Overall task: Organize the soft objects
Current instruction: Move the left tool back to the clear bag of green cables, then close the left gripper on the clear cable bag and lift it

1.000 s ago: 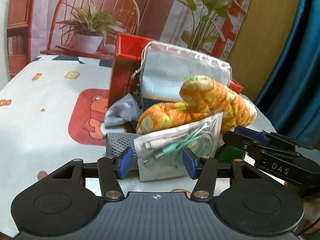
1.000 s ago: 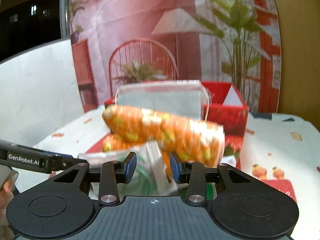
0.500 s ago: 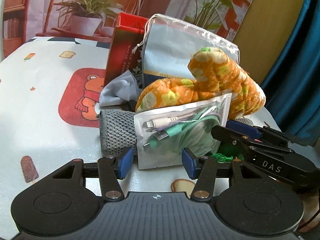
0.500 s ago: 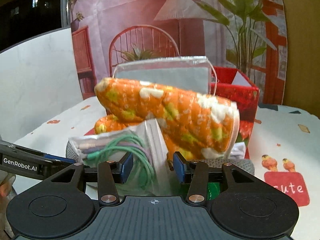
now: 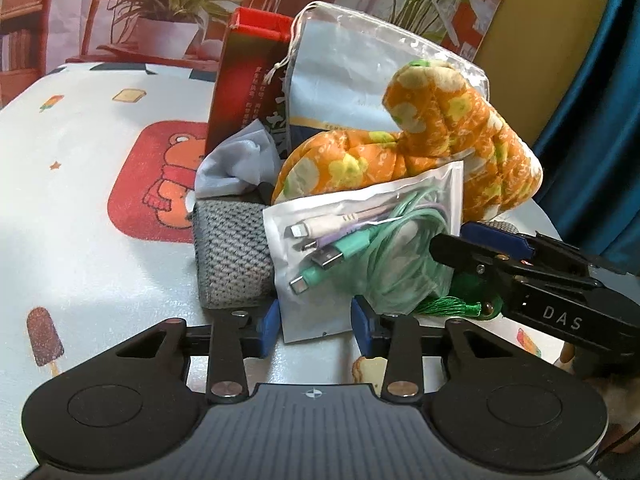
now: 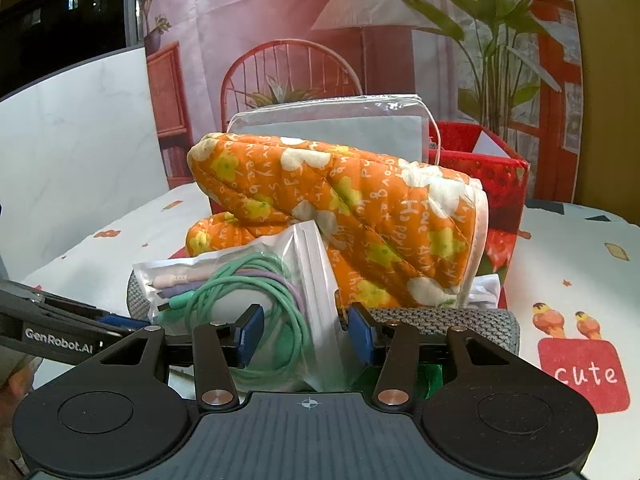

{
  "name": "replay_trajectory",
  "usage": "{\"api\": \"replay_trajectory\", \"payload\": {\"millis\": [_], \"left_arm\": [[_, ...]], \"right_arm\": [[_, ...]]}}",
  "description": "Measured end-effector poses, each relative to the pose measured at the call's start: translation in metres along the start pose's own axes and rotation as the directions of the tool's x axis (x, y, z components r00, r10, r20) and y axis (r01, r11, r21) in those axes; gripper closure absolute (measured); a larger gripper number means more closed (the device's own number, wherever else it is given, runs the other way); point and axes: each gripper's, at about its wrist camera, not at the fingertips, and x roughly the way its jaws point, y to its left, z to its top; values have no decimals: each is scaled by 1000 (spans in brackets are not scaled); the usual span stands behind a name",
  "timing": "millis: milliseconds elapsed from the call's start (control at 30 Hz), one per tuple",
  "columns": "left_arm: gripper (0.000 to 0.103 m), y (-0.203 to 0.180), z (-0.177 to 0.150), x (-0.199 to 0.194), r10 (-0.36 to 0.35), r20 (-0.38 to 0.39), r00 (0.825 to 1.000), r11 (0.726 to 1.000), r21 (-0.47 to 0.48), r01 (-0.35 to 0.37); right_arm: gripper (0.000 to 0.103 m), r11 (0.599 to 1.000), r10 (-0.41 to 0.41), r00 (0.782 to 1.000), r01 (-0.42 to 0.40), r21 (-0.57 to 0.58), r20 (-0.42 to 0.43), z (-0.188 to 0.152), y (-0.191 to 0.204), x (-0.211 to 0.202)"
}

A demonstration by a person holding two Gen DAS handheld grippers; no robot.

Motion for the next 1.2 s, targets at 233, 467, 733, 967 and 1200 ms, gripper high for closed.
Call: {"api": "replay_trajectory", "payload": {"millis": [233, 467, 733, 967, 1200], "left_arm": [[66, 2, -2, 5, 7, -4, 1000, 1000, -3, -7], [71, -5, -4, 5, 20, 15, 1000, 999, 43, -20], [79, -10, -1, -12, 14, 47, 999, 998, 58, -16], [79, -14, 1, -38, 14, 103, 995, 997, 72, -21], [79, -15, -1, -62, 21, 149, 989, 996, 78, -33]], "right_arm": [[54, 1000, 13, 1000, -14, -6, -19, 1, -1, 6], [54, 999, 39, 998, -40, -13, -50, 1, 2, 15], [78, 998, 46, 997, -48, -31, -54, 8, 7, 6], [82, 997, 52, 999, -53, -58, -7, 16, 15, -13], [82, 995, 69, 997, -66, -78, 37, 22, 26, -32]]}}
